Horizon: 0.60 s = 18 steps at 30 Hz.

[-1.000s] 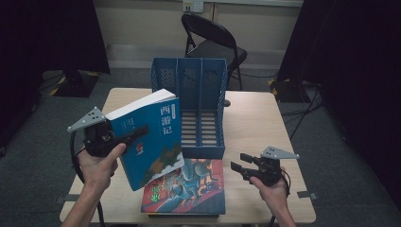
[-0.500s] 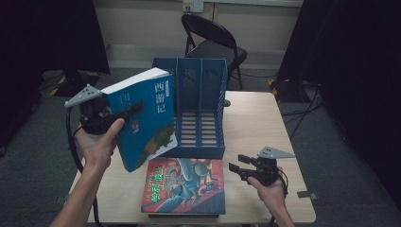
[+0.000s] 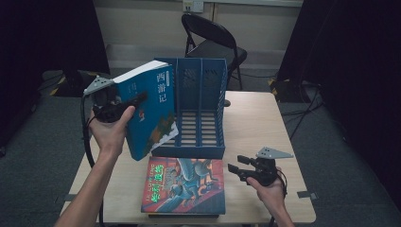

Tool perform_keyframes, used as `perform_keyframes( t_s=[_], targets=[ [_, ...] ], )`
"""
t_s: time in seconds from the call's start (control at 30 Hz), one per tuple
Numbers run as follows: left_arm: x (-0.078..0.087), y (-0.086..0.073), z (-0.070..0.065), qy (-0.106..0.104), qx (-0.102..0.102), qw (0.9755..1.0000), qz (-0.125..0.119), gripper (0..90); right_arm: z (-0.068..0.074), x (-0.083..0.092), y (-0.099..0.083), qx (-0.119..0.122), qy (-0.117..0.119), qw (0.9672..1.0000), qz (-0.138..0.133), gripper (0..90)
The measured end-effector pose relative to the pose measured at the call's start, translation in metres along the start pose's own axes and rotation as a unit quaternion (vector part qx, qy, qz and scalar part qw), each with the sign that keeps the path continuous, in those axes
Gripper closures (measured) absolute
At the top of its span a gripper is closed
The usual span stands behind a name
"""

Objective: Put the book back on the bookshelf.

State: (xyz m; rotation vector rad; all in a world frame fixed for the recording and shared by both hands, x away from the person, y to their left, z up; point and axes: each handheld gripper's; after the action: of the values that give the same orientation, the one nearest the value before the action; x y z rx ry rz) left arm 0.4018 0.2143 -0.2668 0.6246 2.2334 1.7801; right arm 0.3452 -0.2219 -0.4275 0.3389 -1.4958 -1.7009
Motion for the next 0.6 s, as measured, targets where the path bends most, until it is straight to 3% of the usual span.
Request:
perform_keyframes(
  t_s=[0.03,0.17,0.3,0.5,0.6],
  targets=[
    [0.0,0.0,0.0,0.0,0.0,1.0,0.0,61.6,0.0,0.0,0.0,0.0,0.0,1.0,0.0,38.6],
    [-0.008,-0.001,-0.002,0.035,-0.017,0.9992,0.002,61.5,-0.002,0.001,0.0,-0.004,-0.002,1.0,-0.002,37.2],
    [-0.013,-0.004,0.001,0.051,-0.005,0.9987,-0.001,61.5,-0.003,0.001,0.0,-0.006,-0.003,1.0,-0.001,36.9],
    [-0.029,-0.011,-0.002,0.079,-0.012,0.9968,0.008,61.5,-0.003,0.0,0.0,-0.006,0.001,1.0,0.0,36.9],
    [-0.036,-0.013,-0.003,0.081,-0.01,0.9966,0.01,61.6,-0.003,0.0,0.0,-0.01,0.003,0.9999,0.002,36.9]
  ],
)
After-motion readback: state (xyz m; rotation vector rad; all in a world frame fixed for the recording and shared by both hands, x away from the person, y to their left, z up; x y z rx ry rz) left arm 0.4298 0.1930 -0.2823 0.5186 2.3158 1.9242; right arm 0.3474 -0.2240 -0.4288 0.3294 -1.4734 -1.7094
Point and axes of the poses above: each handheld gripper's, and its own axes: x roughly backward along the jaws, y roughly out of its top, z roughly to its left, and after that the axes turned 10 degrees about -z, right-handed
